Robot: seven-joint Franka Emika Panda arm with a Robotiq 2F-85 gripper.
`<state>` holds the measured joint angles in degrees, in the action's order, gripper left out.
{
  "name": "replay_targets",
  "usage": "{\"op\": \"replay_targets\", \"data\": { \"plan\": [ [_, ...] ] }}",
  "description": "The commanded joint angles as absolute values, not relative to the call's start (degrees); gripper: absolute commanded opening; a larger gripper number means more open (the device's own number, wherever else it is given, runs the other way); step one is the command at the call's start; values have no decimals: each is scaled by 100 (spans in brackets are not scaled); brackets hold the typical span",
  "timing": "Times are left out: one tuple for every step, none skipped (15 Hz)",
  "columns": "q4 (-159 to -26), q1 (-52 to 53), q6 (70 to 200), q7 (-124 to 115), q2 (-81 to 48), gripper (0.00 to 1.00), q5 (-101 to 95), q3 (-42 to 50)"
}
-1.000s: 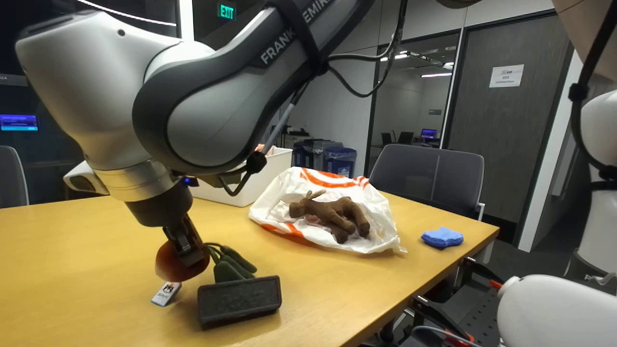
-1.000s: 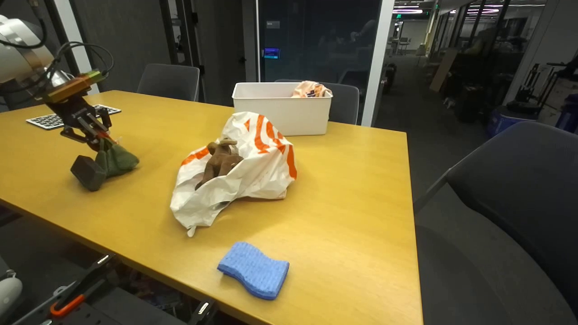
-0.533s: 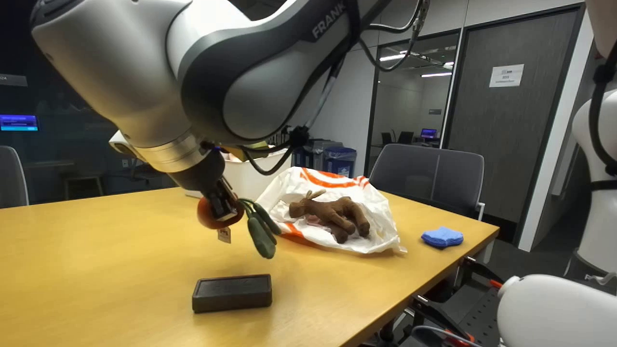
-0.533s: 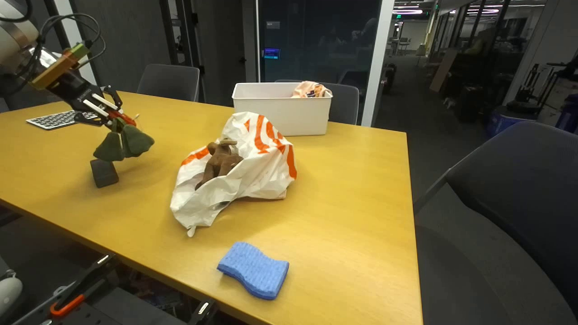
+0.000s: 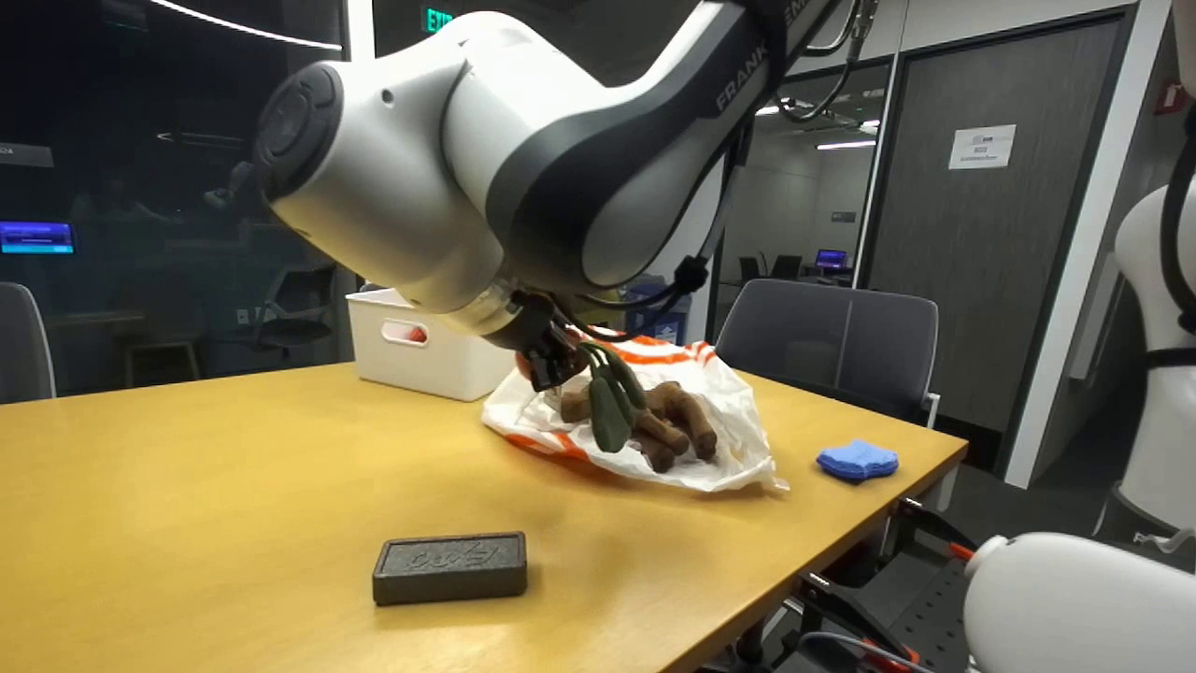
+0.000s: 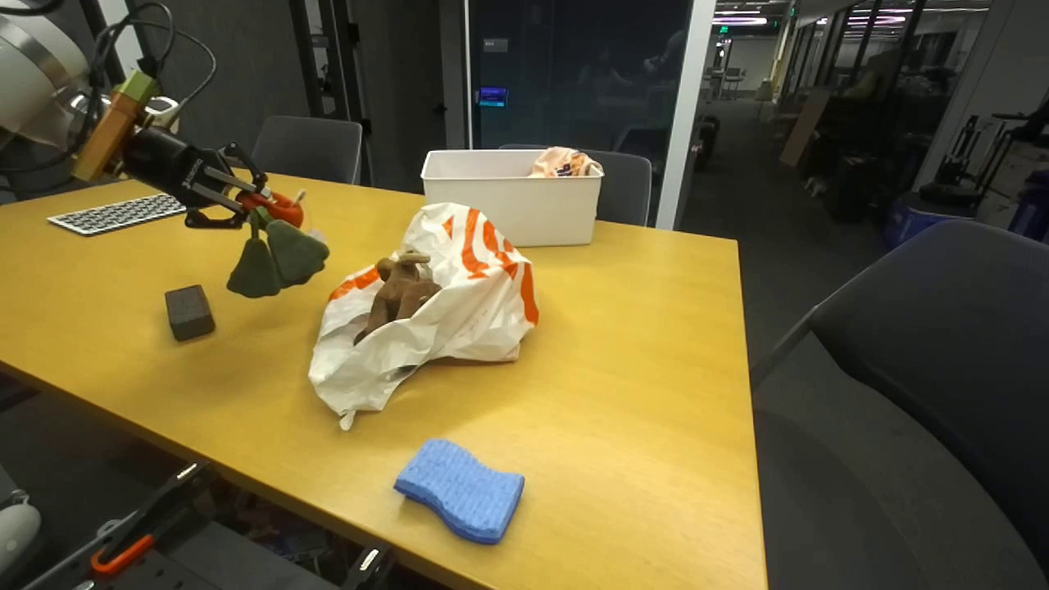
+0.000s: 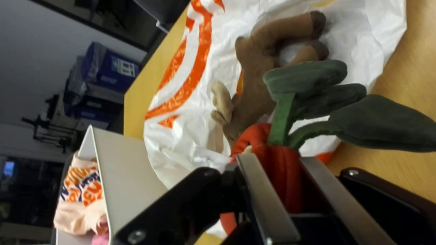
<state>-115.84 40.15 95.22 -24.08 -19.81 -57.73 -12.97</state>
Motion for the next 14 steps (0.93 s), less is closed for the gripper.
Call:
{"op": "replay_targets", "data": {
  "plan": [
    [-12165, 3639, 8941, -3160, -1627, 4, -5800, -1329],
    [-12195, 3514, 8759, -3336, -1685, 4, -5758, -1322],
    [-12170, 3397, 8559, -3487, -1803, 4, -5771, -1304],
    [-12118, 3268, 8368, -3621, -1946, 4, -5803, -1285],
    [-12032, 3140, 8178, -3739, -2100, 4, -5806, -1271],
    [-11929, 3005, 8073, -3804, -2237, 4, -5796, -1271],
    [-11857, 2844, 8132, -3811, -2340, 4, -5764, -1298],
    [-11818, 2695, 8276, -3816, -2421, 4, -5770, -1326],
    [-11782, 2586, 8473, -3814, -2474, 4, -5747, -1361],
    [-11757, 2495, 8687, -3805, -2509, 4, -5719, -1395],
    [-11764, 2425, 9061, -3790, -2492, 4, -5749, -1460],
    [-11778, 2402, 9376, -3784, -2473, 4, -5815, -1510],
    [-11800, 2362, 9769, -3763, -2436, 4, -5819, -1558],
    [-11814, 2334, 10118, -3747, -2423, 4, -5813, -1584]
  ]
}}
